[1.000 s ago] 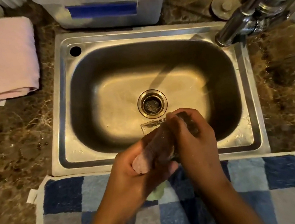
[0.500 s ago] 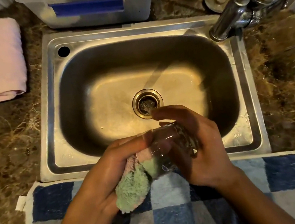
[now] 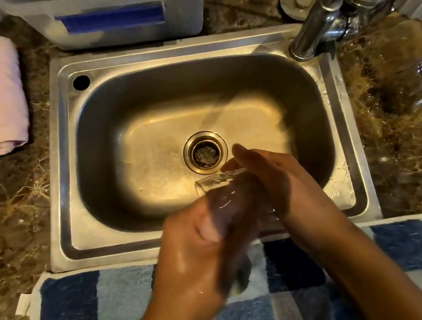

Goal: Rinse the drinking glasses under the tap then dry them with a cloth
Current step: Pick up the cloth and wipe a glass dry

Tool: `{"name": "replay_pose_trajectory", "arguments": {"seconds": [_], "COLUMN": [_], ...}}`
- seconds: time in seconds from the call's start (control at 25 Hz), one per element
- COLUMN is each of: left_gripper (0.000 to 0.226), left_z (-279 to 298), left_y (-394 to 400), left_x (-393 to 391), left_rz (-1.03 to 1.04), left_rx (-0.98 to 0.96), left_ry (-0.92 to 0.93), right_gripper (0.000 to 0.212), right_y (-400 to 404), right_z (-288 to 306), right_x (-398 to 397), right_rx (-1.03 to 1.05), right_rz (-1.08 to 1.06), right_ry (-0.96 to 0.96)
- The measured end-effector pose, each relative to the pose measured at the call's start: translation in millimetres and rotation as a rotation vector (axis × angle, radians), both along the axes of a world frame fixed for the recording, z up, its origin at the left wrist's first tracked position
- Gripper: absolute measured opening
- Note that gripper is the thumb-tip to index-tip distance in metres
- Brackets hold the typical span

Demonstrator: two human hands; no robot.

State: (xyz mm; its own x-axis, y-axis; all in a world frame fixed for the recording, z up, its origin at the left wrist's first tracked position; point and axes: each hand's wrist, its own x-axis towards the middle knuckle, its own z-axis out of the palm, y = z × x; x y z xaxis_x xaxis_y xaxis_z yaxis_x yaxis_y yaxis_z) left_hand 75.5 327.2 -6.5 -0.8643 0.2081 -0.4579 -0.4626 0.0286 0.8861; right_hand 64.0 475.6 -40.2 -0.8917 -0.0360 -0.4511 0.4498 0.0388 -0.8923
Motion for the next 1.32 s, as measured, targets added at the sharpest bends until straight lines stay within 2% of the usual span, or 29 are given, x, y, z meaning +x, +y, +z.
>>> {"name": "replay_pose_trajectory", "arguments": {"seconds": [0.04,0.08,0.12,0.2,0.28,0.4,0.48,0.52,0.56,0.6,0.68,0.72,0.76,0.8,0.84,0.88,1.0,1.04,1.08,1.12,1.2,1.28,1.32], "left_gripper": [0.022,0.032,0.04,0.046,0.042,0.029,0.016,0.014,0.012,0.013,0.027,0.035,0.042,0.046,0.047,0.045,0.03,0.03,0.029,0.021,0.017,0.018,0.021], "left_z": [-3.6,-10.4,-11.1,-5.3,6.1,10.1,8.0,7.0,5.8,4.7,-5.5,-9.1,-8.2,-8.2,-9.5,-8.3,-9.5,-15.3,-18.3,-19.3,-13.3,-20.0,-17.7], "left_y": [-3.9,-11.0,-14.9,-11.3,-1.4,4.9,10.0,11.6,12.4,11.0,0.9,-5.0,-6.8,-5.4,-1.4,4.3,18.3,20.0,21.7,19.3,15.9,6.6,5.6], "left_x": [-5.0,-9.0,-13.3,-15.2,-6.7,7.7,12.0,13.0,10.4,3.5,-8.2,-12.6,-16.9,-17.5,-13.6,-8.1,7.3,12.5,16.4,18.0,6.5,-6.7,-13.6], "left_rz": [0.034,0.053,0.081,0.078,0.052,-0.039,-0.144,-0.134,-0.073,0.031,0.107,0.115,0.109,0.082,0.053,0.031,-0.056,-0.1,-0.103,-0.07,0.071,0.125,0.163], "left_rx": [0.257,0.447,0.569,0.666,0.51,-0.086,-0.328,-0.319,-0.209,-0.039,0.409,0.636,0.779,0.838,0.78,0.622,-0.017,-0.178,-0.263,-0.221,0.084,0.567,0.81], "left_ry": [-0.261,-0.435,-0.531,-0.516,-0.305,0.296,0.485,0.443,0.281,0.027,-0.45,-0.607,-0.683,-0.674,-0.571,-0.399,0.35,0.503,0.543,0.445,-0.038,-0.499,-0.666], "right_gripper": [0.044,0.038,0.031,0.02,0.018,0.025,0.036,0.042,0.046,0.046,0.04,0.035,0.029,0.023,0.017,0.015,0.021,0.026,0.032,0.038,0.036,0.023,0.021], "right_y": [-2.7,-4.3,-5.9,-9.7,-10.8,-8.0,-6.6,-5.0,-2.7,-1.4,-2.0,-2.8,-3.6,-3.8,-4.1,-5.0,-8.1,-8.8,-7.8,-4.6,0.6,3.8,4.1], "right_z": [0.1,-0.1,-0.9,-3.3,0.8,6.9,10.0,9.9,7.7,4.5,0.8,-0.7,-2.2,-4.2,-6.1,-6.1,-2.3,-0.4,0.7,-0.4,-3.0,-5.1,-6.1], "right_x": [3.6,6.2,7.4,5.5,2.3,-1.0,-0.3,0.6,2.5,4.8,7.7,8.5,8.7,7.9,6.0,3.9,-1.9,-3.1,-2.4,-0.7,-0.1,0.4,-0.1], "right_rx": [-0.043,-0.06,-0.035,-0.043,-0.072,-0.024,-0.127,-0.175,-0.173,-0.116,-0.029,-0.028,-0.042,-0.082,-0.107,-0.112,-0.161,-0.195,-0.182,-0.131,-0.055,-0.113,-0.159], "right_rz": [-0.056,-0.111,-0.156,-0.235,-0.284,-0.282,-0.324,-0.322,-0.283,-0.232,-0.172,-0.195,-0.231,-0.278,-0.324,-0.369,-0.443,-0.45,-0.433,-0.395,-0.321,-0.297,-0.321], "right_ry": [0.097,0.24,0.371,0.502,0.49,0.372,0.125,-0.006,-0.063,-0.037,0.182,0.308,0.406,0.451,0.452,0.417,0.166,0.052,-0.024,-0.045,0.033,0.214,0.297]}}
